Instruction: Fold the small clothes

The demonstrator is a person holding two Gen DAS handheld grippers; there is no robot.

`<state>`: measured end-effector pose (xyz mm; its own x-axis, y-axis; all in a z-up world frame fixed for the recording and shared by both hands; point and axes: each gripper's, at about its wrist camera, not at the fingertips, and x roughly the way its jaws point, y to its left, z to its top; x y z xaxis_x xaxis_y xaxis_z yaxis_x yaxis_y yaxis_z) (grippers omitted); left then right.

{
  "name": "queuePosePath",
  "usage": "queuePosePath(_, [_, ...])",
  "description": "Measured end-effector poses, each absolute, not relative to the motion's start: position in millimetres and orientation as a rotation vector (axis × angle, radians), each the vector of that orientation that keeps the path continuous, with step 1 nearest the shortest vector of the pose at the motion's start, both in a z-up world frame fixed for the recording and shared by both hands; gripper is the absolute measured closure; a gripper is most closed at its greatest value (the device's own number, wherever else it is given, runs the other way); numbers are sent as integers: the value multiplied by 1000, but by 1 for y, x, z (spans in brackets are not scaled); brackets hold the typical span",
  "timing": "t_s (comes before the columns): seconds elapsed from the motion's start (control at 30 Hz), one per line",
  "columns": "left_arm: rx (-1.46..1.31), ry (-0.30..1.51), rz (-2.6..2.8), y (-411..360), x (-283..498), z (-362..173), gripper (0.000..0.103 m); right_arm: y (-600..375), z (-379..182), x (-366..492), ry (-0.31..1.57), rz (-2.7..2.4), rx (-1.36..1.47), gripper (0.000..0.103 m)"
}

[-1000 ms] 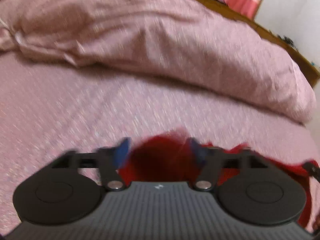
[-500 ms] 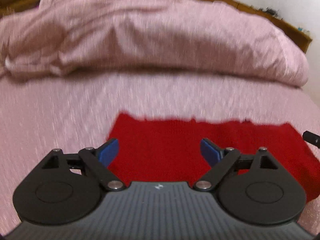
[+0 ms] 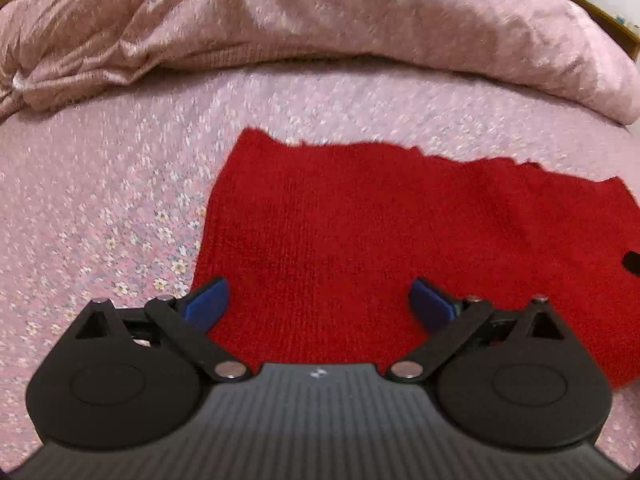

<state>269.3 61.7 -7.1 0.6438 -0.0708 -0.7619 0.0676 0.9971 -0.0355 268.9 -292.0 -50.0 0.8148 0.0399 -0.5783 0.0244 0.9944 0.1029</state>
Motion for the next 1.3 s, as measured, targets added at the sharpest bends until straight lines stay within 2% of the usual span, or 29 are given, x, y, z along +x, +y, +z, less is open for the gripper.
queuePosePath(0.17, [47,787,-159,59,238,21,3,-299,-23,233,648,81,214,35])
queuePosePath(0.27, [45,801,-169,58,224,20,3,-301,-20,210,654,104,260,35])
queuePosePath(0.47, [-4,884,-142,62,237,-14,0,-308,-56,206,683,53,353,36])
queuePosePath(0.63, [-1,872,-124,63,230,-3,0,-304,-43,205,682,17,399,35])
queuePosePath(0.87, [-32,850,-131,69,199,25,0,-334,-30,181,729,-7,823,29])
queuePosePath(1.03, [-75,860,-158,71,177,41,0,-339,-35,159,753,-73,944,29])
queuePosePath(1.3, [-128,930,-119,75,146,22,0,-321,-67,130,703,-119,1017,29])
